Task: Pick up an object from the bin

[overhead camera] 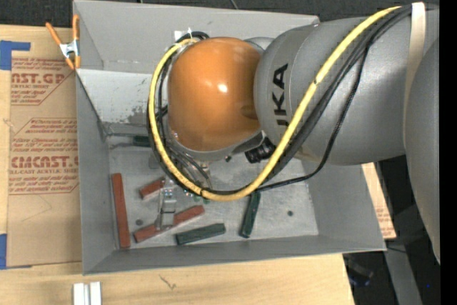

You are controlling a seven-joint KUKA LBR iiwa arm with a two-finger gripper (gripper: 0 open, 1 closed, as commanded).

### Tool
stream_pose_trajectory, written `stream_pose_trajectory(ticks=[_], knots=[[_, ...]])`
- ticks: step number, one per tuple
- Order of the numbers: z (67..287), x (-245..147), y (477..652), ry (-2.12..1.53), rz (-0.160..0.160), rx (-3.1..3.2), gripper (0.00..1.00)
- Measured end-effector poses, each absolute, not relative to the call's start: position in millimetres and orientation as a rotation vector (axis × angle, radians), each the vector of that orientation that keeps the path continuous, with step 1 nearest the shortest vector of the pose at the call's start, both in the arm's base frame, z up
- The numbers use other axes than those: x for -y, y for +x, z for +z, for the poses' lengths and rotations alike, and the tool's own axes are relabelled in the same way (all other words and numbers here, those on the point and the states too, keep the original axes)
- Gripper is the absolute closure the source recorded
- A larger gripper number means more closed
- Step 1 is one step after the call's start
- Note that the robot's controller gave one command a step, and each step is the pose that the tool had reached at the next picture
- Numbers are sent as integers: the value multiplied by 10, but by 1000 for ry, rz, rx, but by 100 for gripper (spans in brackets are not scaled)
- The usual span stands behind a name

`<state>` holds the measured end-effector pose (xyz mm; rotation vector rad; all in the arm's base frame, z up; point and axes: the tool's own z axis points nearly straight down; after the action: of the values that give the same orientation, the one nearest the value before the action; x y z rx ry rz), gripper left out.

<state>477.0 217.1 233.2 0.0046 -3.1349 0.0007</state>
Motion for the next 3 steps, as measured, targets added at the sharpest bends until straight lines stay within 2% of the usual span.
stream_pose_trajectory(ticks=[1, 2, 3], knots=[[2368, -2158, 4792, 0, -2, 3142, 100], [2368, -2157, 4792, 0, -2, 3142, 100], [1852, -2169, 4941, 16, -7, 3149, 100]])
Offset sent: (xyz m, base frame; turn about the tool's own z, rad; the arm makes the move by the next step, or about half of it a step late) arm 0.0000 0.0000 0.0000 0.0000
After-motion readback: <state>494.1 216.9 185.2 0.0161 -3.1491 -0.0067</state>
